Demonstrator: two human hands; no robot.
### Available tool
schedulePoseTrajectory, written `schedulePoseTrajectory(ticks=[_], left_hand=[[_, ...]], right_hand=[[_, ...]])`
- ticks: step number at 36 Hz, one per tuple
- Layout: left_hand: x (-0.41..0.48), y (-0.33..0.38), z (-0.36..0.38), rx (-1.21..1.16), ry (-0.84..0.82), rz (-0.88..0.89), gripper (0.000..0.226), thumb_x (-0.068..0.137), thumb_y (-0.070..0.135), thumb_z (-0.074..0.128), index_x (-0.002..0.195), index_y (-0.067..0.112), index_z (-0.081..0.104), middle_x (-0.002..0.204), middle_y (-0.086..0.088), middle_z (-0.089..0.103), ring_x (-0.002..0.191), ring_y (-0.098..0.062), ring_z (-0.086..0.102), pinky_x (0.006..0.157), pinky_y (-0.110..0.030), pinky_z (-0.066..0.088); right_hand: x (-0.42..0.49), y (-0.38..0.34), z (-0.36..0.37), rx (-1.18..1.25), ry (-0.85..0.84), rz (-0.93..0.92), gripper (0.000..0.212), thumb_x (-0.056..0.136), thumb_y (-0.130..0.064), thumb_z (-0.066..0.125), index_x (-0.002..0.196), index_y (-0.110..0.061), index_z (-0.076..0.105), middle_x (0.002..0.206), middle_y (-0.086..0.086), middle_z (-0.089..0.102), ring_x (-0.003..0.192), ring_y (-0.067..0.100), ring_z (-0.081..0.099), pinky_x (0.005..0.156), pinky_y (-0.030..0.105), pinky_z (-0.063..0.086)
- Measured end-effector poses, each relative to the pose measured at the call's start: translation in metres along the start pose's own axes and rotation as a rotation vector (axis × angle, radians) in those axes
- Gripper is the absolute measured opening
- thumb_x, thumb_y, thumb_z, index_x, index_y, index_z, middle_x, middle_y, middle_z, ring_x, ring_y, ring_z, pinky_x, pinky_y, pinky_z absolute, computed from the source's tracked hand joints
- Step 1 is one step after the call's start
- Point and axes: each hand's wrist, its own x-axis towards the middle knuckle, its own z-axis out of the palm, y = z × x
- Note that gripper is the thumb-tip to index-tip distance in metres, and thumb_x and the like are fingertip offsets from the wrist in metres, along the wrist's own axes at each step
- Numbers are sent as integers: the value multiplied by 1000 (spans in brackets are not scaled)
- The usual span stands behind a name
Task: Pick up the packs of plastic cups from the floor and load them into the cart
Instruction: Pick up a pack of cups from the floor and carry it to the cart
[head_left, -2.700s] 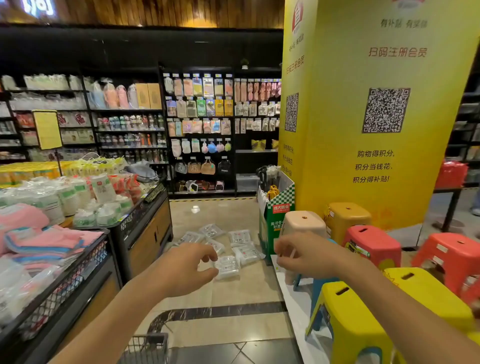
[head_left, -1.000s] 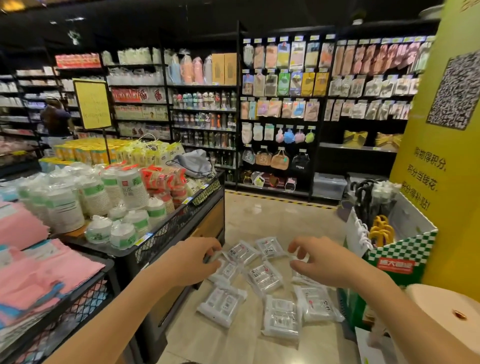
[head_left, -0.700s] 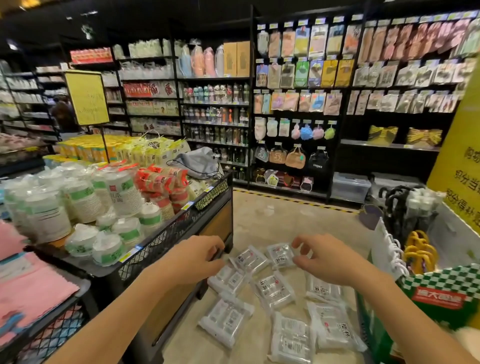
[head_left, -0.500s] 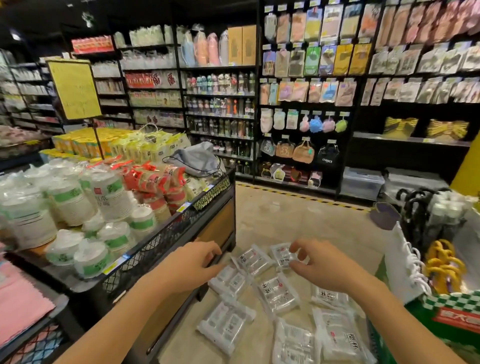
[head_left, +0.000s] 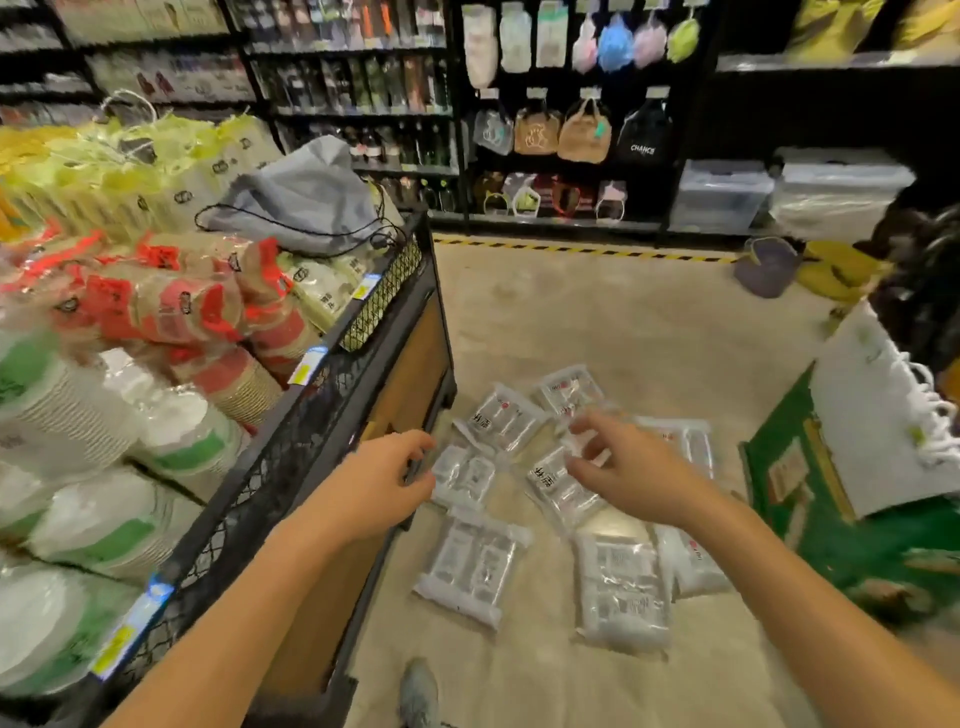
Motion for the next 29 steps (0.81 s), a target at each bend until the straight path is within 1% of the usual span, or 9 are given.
schedulePoseTrajectory(ticks=[2,5,10,14,17,21,26,27,29], left_hand=[[38,-29,6,-35,-28,5,46,96,37,57,140,26,48,126,3,62,104,-13,64,88,-30,52],[92,-78,26,-91,-69,-8,48,95,35,58,141,29,46,127,5,59,102,-12,62,88,-28,49],[171,-156,82,-199,-187,-44,52,96,37,58,145,31,43,139,8,50,123,-8,49,98,-23,40],[222,-208,143,-276,-268,-115,51,94,34,61,143,33,43,141,10,49,128,-8,48,100,-21,40],[251,-243,198,-394,-305,-207,52,96,29,60,145,32,42,140,13,43,123,-5,46,91,-11,40],[279,-293,286,-486,-319,-313,58,96,25,60,148,31,36,140,17,36,127,-4,39,104,-26,40],[308,-364,411,-459,-337,-368,60,96,22,62,144,40,33,138,17,34,121,1,38,90,-9,34],[314,-381,437,-453,-362,-372,62,95,22,63,145,41,31,141,15,34,124,0,36,91,-6,34],[327,-416,486,-406,-391,-377,73,93,29,65,152,37,24,150,8,30,134,-8,34,104,-17,33]], right_hand=[[30,4,26,92,21,77,43,93,-44,60,133,-33,48,110,-7,64,93,11,64,84,33,50],[73,13,71,190,4,189,48,92,-44,61,137,-38,44,114,-7,61,88,9,64,79,31,50],[131,40,151,360,-16,366,49,93,-41,63,138,-38,44,115,-6,59,84,8,65,82,27,50],[170,77,223,454,-73,476,47,94,-39,62,137,-39,45,116,-6,59,88,5,64,78,24,49],[200,115,284,502,-82,552,48,94,-38,63,138,-40,44,114,-6,60,88,6,64,76,21,48],[234,168,373,556,-81,632,50,93,-37,64,139,-42,44,111,-9,60,88,7,64,75,18,47],[271,245,503,558,-119,672,60,92,-40,66,144,-45,36,115,-5,59,92,7,63,71,15,45],[277,261,530,563,-128,674,62,92,-42,66,145,-46,34,118,-4,58,95,8,63,72,16,45],[289,291,581,565,-148,651,68,91,-43,66,148,-47,29,125,-6,53,106,13,60,81,21,46]])
